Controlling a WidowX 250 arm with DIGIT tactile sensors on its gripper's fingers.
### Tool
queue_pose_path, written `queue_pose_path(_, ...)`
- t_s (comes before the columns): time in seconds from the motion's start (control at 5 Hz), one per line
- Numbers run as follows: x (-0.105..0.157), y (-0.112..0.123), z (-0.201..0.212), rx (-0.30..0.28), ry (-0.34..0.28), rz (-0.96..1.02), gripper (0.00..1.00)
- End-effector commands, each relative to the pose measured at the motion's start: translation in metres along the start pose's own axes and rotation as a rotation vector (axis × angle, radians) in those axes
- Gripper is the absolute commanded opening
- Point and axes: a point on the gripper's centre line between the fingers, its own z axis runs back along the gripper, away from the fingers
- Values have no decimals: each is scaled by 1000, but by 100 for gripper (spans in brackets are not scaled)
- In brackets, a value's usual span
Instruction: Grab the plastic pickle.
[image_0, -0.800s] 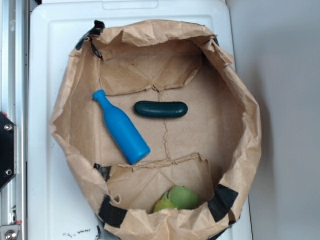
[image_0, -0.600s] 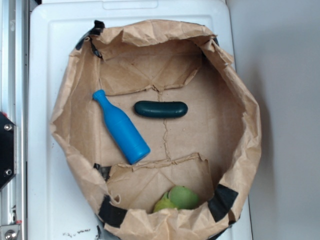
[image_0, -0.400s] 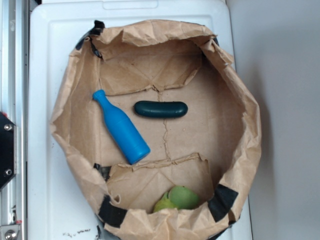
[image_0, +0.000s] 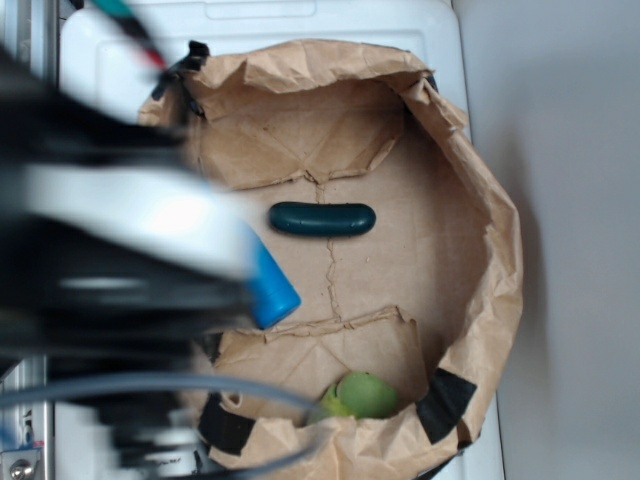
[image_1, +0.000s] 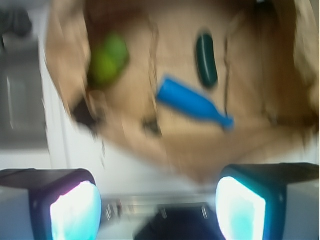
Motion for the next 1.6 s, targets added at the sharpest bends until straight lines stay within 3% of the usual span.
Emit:
queue_pose_path(0.0,62,7,3,-34,-152,-135,100)
queue_pose_path(0.2,59,21,6,-102,-171,-327,100)
queue_pose_path(0.8,59,21,6,-102,-171,-327,100)
queue_pose_path(1.0,60,41,-22,-78,-128,-305,100)
queue_pose_path(1.4,48,66,-51,-59,-142,-276,100)
